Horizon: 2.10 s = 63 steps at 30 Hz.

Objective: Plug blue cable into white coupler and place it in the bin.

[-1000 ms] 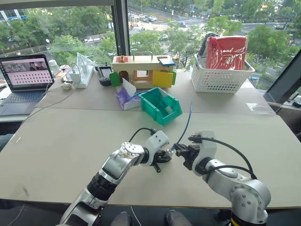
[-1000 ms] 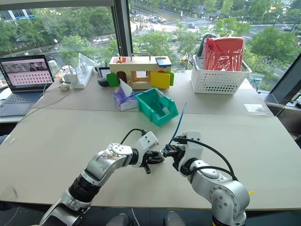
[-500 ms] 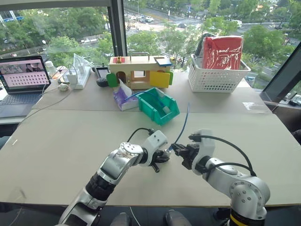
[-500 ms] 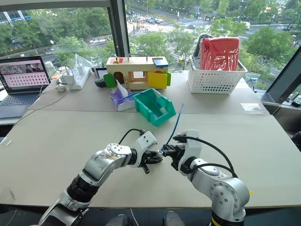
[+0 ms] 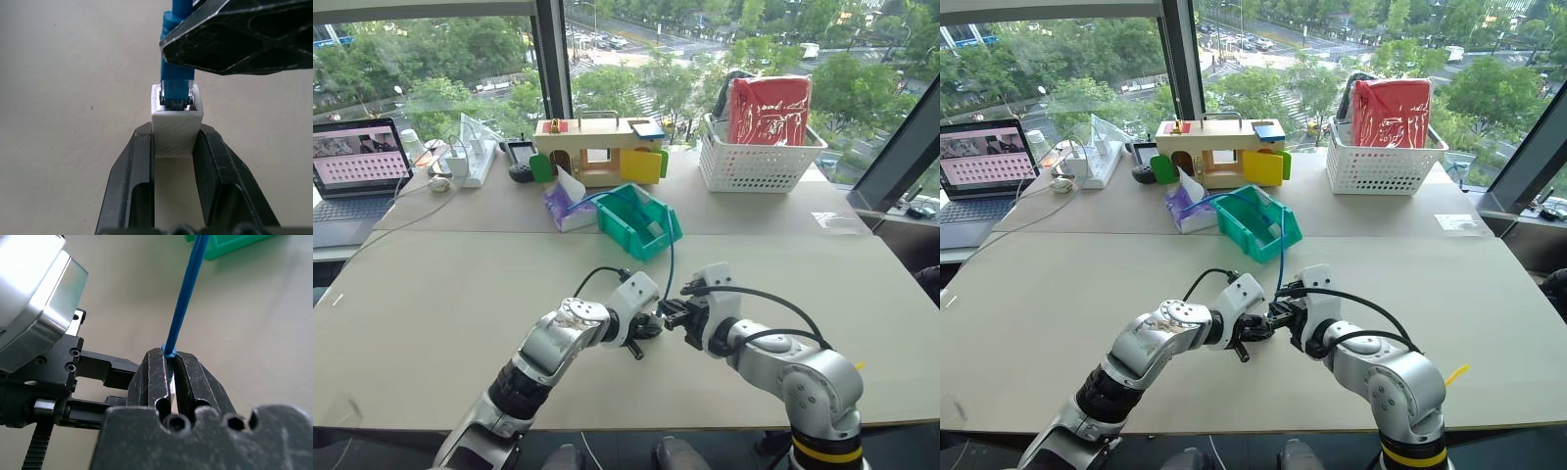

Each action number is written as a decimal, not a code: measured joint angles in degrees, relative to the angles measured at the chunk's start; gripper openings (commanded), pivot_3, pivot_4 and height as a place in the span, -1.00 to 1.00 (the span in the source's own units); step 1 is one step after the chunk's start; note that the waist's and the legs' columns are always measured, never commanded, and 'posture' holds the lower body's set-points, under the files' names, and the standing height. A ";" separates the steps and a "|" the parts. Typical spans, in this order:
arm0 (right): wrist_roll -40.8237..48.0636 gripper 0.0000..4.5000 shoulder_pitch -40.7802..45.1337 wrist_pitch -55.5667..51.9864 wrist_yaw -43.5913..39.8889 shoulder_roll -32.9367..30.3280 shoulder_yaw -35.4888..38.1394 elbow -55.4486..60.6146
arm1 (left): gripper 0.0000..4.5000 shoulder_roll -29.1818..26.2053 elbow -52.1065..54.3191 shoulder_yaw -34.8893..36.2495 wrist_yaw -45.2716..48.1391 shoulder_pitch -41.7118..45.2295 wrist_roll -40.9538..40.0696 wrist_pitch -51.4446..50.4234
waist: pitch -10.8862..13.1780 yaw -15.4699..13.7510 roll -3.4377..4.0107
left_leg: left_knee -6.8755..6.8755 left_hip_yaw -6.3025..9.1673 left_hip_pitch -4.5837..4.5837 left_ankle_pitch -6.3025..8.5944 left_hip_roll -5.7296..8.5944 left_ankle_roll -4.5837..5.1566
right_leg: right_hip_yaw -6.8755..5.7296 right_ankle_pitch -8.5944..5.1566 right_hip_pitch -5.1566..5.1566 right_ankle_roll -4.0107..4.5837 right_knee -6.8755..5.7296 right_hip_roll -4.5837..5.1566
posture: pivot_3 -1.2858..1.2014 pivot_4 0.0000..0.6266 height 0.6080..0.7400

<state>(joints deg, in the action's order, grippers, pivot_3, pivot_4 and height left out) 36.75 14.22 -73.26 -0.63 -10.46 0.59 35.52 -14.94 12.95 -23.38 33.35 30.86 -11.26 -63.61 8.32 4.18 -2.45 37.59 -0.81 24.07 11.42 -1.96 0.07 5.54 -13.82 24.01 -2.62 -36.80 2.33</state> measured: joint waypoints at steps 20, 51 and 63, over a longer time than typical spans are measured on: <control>1.37 -1.00 33.14 2.24 -8.63 -9.15 18.38 -27.86 | 0.78 -6.34 8.97 6.61 2.86 -8.65 -7.72 0.81 | 0.46 0.11 0.28 | -0.69 -0.03 -0.10 -0.06 0.06 0.04 | 0.13 0.04 0.25 0.31 0.10 -0.14 | 0.03 -0.52 0.99; -6.96 0.98 29.11 22.91 -36.09 -22.27 14.82 -37.83 | 0.80 -16.91 -2.37 31.15 21.01 -22.70 -21.36 32.30 | 0.82 -2.57 0.53 | -0.79 0.12 0.59 0.02 0.22 -0.06 | -0.33 0.35 0.41 0.52 0.78 0.25 | 0.03 -0.52 0.99; -13.02 0.98 -13.87 41.57 -36.65 -21.02 17.98 -12.79 | 0.80 -14.01 -14.67 28.71 11.21 -11.20 -10.43 41.74 | 0.82 -1.22 0.51 | -0.58 -0.15 0.12 -0.03 0.19 -0.11 | 0.05 0.28 0.15 0.23 0.60 0.16 | 0.03 -0.52 0.99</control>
